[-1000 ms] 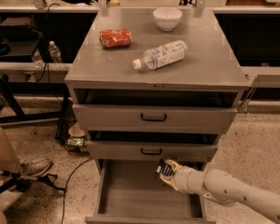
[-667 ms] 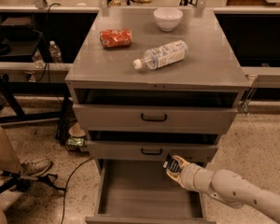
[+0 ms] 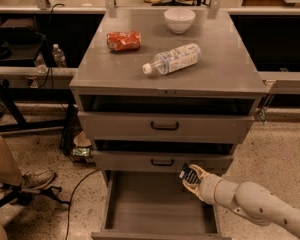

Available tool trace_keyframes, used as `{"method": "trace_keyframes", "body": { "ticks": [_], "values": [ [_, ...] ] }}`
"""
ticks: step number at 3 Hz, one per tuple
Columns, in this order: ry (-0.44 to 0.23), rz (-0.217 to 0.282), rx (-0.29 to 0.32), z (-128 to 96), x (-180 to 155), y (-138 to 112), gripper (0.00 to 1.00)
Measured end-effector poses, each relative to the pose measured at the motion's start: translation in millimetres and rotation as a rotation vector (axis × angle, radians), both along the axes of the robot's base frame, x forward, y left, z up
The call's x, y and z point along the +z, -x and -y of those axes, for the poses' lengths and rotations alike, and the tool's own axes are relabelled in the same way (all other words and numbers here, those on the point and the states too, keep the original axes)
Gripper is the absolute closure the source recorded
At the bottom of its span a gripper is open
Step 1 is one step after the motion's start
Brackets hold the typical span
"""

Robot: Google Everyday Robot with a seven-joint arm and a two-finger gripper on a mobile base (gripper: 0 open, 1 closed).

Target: Pick rxbar blueberry from bottom drawer and place on counter

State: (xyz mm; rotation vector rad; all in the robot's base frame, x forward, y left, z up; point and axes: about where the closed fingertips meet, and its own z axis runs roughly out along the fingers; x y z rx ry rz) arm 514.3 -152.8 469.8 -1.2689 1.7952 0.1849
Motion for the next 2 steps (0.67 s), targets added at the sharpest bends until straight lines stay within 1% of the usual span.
{"method": "trace_keyframes", "body": {
  "ticks": [1,2],
  "values": [
    [0.028,0.051,-0.03,18.4,48.8,13.0,1.0],
    [0.028,0.051,-0.029,18.4,48.8,13.0,1.0]
  ]
}}
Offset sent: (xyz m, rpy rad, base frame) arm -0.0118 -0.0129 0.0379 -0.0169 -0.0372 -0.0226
